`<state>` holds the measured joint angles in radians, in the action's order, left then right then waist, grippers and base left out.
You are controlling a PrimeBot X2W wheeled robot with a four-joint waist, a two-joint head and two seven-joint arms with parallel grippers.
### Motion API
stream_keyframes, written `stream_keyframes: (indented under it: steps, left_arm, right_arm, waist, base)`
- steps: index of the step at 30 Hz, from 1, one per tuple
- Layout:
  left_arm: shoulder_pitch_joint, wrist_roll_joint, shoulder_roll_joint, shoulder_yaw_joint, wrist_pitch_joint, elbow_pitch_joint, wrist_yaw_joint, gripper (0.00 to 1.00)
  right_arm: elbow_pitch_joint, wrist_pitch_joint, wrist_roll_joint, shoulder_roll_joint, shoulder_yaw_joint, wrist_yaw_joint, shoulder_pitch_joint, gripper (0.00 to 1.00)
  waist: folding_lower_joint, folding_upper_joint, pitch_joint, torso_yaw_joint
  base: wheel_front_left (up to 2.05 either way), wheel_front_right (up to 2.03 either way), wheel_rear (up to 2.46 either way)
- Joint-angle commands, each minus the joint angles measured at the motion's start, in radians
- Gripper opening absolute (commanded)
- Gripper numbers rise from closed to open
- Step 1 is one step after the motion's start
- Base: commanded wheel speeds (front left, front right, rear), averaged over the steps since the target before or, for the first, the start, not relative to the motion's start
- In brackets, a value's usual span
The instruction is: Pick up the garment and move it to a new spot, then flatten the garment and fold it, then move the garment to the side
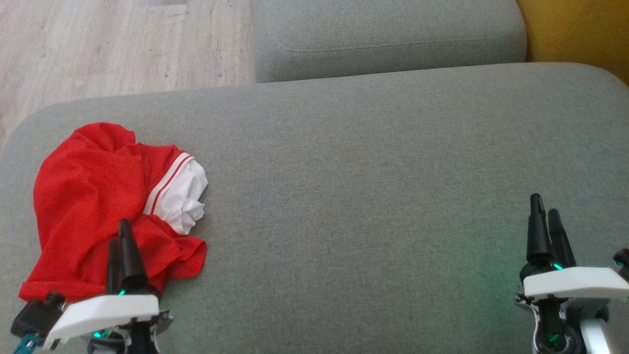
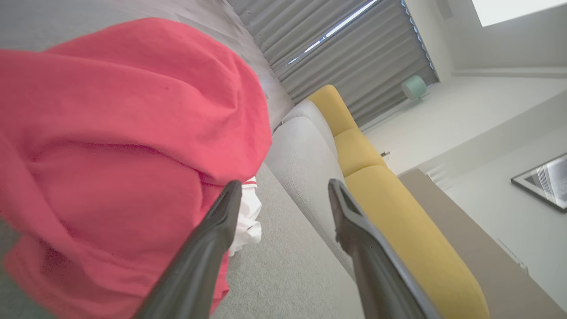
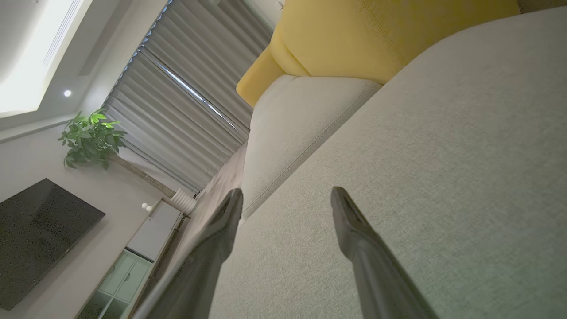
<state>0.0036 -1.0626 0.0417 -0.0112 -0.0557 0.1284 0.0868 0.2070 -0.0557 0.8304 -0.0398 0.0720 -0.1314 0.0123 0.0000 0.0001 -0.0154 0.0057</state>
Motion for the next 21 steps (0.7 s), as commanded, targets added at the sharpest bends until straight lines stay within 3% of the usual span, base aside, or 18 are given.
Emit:
stream_keyframes:
  steps: [1,21]
  left_arm:
    - [-0.044,0.022,0.006,-0.008,-0.010,-0.042,-0.001,1.00]
    - [-0.041,0.405,0.006,0.106,-0.069,-0.044,-0.027,1.00]
  right_arm:
    - [-0.042,-0.012,-0.026,-0.006,-0.013,0.000,0.058,1.00]
    - [-0.042,-0.071,-0.369,-0.008,-0.065,0.000,0.053,1.00]
  waist:
    - [0.0000,-0.0001,0.000,0.000]
    - [0.0000,-0.0001,-0.002,-0.001]
  base:
    - [0.00,0.00,0.00]
    - [0.00,0.00,0.00]
